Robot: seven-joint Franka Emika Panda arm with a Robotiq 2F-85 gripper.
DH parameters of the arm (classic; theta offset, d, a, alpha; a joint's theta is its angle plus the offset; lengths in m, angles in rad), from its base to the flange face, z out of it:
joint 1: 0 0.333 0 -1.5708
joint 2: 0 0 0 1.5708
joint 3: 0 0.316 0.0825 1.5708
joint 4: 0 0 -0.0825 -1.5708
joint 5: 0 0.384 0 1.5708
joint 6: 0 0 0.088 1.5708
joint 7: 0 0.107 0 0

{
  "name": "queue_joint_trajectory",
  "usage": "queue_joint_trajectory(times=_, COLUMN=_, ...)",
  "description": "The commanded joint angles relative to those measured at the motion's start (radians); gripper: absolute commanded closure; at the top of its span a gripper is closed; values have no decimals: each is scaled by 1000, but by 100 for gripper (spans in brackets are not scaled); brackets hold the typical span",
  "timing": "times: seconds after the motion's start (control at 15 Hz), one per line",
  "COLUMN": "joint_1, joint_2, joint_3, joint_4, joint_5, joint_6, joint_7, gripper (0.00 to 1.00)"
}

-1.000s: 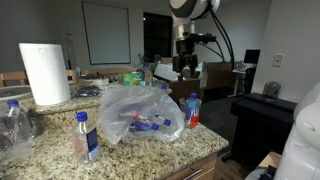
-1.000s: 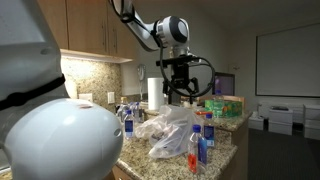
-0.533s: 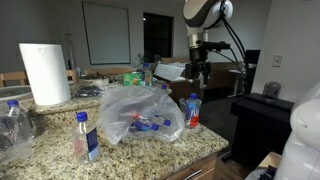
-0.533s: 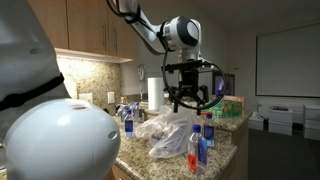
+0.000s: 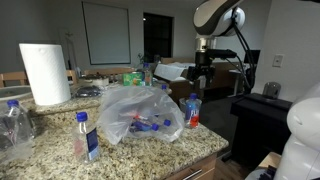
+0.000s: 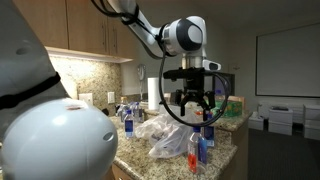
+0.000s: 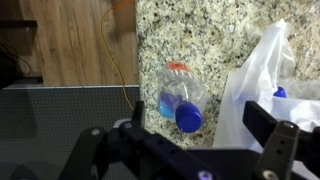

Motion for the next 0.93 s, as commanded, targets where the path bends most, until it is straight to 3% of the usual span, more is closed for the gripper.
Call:
queue_joint_trajectory(times=0.0, joint_1=-2, joint_2=21, joint_3=1, joint_4=-38, joint_5=40, joint_6=116, joint_7=6, gripper=0)
queue_joint_trajectory(times=0.4, joint_1=13, joint_2=108, joint_3=14, joint_4=-28, joint_5=58, joint_6=182, joint_7=-2, gripper=0)
queue_joint_trajectory(times=0.53, joint_1=12, joint_2=135, joint_3=14, joint_4=-25, joint_5=57, joint_6=188, joint_7=-5, gripper=18)
queue_joint_trajectory(times=0.6, joint_1=12, joint_2=149, joint_3=14, joint_4=-25, joint_5=57, joint_6=194, joint_7=-5, gripper=32)
queue_joint_trajectory(times=0.87, joint_1=12, joint_2=183, joint_3=18, joint_4=-17, joint_5=54, joint_6=200, joint_7=-2, gripper=59)
